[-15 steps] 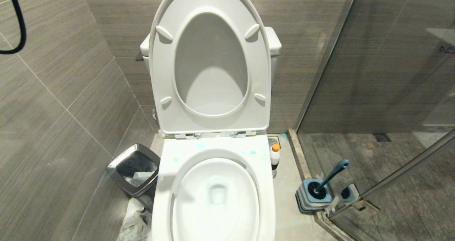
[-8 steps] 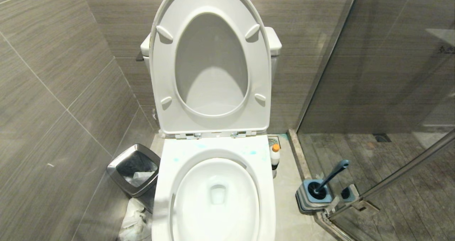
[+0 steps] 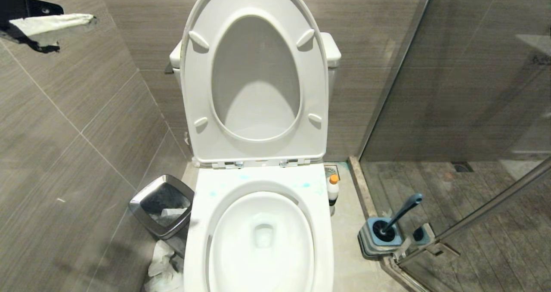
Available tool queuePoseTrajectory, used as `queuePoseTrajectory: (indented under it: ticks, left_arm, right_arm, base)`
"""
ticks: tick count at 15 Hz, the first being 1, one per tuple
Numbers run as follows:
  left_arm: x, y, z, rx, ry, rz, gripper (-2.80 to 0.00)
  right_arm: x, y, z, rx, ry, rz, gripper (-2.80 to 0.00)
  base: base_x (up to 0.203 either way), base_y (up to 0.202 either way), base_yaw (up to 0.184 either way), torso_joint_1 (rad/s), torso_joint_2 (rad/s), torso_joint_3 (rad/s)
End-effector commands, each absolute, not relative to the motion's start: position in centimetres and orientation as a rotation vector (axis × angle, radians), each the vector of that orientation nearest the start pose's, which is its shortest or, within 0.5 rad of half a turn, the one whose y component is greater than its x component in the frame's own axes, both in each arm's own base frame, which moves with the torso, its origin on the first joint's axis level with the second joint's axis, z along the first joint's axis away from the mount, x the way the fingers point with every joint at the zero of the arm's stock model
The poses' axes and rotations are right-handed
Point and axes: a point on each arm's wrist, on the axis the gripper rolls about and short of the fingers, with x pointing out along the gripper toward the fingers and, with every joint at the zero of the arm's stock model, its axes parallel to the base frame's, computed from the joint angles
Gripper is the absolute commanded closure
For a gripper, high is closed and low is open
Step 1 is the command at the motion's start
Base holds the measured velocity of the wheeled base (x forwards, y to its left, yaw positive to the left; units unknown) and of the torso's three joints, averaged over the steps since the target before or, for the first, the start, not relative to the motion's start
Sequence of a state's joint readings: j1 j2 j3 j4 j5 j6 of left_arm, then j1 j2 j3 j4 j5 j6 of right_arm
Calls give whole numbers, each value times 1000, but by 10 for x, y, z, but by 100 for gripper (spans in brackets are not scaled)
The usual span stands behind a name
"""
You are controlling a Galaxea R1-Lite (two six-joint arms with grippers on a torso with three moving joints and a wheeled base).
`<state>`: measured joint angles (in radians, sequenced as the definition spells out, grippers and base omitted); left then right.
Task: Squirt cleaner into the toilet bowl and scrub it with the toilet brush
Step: Pour in the cleaning agent
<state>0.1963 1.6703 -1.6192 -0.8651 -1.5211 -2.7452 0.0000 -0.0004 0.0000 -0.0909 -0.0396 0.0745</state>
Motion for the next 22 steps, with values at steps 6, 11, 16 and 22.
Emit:
queuePoseTrajectory:
  ticks: [6,11,16,22]
  left_arm:
    - [133,-21,507,-768,709,-1459,-280]
    - [40,-22,522,-474,421,-1542,-280]
    - [86,-7,520,-293,187,-1384,-280]
    - [215,7,403,-1393,1158,-1030,-280]
  right_arm:
    - [-21,-1,78,76,-69,-37,0]
    - [-21,-1,78,76,-69,-37,0]
    - [-21,-1,78,76,-69,-37,0]
    - [-21,-1,78,76,-69,-37,0]
  base:
    - [0,0,0,0,0,0]
    - [0,0,0,0,0,0]
    - [0,0,0,0,0,0]
    - [0,0,0,0,0,0]
